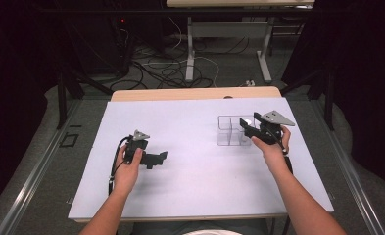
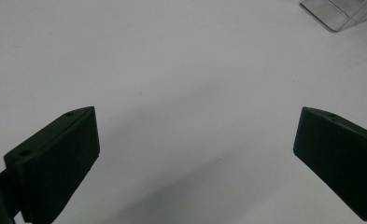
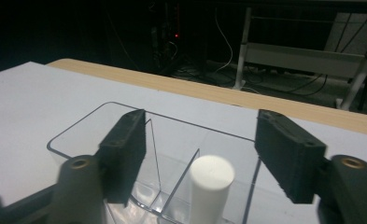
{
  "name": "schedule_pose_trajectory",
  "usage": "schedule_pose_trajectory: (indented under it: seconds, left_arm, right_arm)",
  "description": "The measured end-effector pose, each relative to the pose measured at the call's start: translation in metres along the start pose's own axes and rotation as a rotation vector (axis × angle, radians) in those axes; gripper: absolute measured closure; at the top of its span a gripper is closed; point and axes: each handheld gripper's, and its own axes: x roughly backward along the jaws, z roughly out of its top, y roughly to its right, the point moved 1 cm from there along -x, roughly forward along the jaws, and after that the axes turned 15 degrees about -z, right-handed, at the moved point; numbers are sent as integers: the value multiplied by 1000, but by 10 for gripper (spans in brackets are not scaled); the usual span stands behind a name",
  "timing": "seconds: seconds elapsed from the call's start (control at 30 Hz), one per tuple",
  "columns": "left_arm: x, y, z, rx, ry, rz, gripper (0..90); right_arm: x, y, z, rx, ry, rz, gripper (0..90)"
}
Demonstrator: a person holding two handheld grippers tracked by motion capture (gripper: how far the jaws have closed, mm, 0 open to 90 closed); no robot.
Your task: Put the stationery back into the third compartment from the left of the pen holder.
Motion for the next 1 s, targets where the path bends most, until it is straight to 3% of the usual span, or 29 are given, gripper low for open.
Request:
schedule_pose_trajectory:
  seconds: [0.13,0.3,0.4,0.5,0.73,1.0]
  left_arm:
    - [2,-1,0,-1,3,1,5]
    - [3,-1,1,6,13,4,5]
    - [5,-2,1,9,15,7,5]
    - [8,-3,2,15,7,3,5]
    - [9,-5,1,36,36,7,5]
    - [10,-6,1,33,34,10,5]
  right_arm:
    - [4,6,6,-18,-24,-14,189]
    - [11,14,10,-32,-60,-28,146]
    - [14,17,12,-29,-91,-8,122]
    - [17,18,11,8,-114,22,0]
    - [31,15,7,55,-141,66,0]
    - [43,15,-9,50,-212,93,0]
